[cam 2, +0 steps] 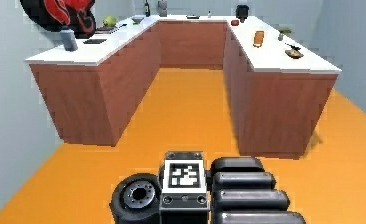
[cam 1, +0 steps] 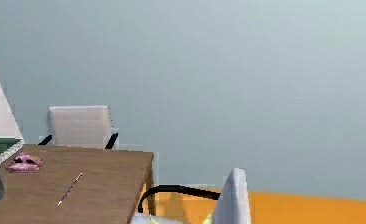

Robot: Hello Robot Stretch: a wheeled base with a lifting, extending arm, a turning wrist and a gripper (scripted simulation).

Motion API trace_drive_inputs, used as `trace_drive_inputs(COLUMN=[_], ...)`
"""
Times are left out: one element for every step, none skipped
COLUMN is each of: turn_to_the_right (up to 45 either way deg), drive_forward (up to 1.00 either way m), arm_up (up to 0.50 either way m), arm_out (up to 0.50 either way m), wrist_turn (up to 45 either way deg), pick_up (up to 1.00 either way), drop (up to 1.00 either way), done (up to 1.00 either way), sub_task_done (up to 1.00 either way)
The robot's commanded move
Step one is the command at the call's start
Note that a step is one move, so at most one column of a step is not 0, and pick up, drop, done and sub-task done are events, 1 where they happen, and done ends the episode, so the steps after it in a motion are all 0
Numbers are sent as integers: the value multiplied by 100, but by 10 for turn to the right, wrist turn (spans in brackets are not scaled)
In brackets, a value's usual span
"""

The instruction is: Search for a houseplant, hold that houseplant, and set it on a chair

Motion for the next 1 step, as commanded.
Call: trace_drive_inputs(turn_to_the_right=[60], drive_forward=[0], arm_up=[0], arm_out=[0], wrist_turn=[0], pick_up=[0], drop=[0], done=[0], sub_task_done=[0])
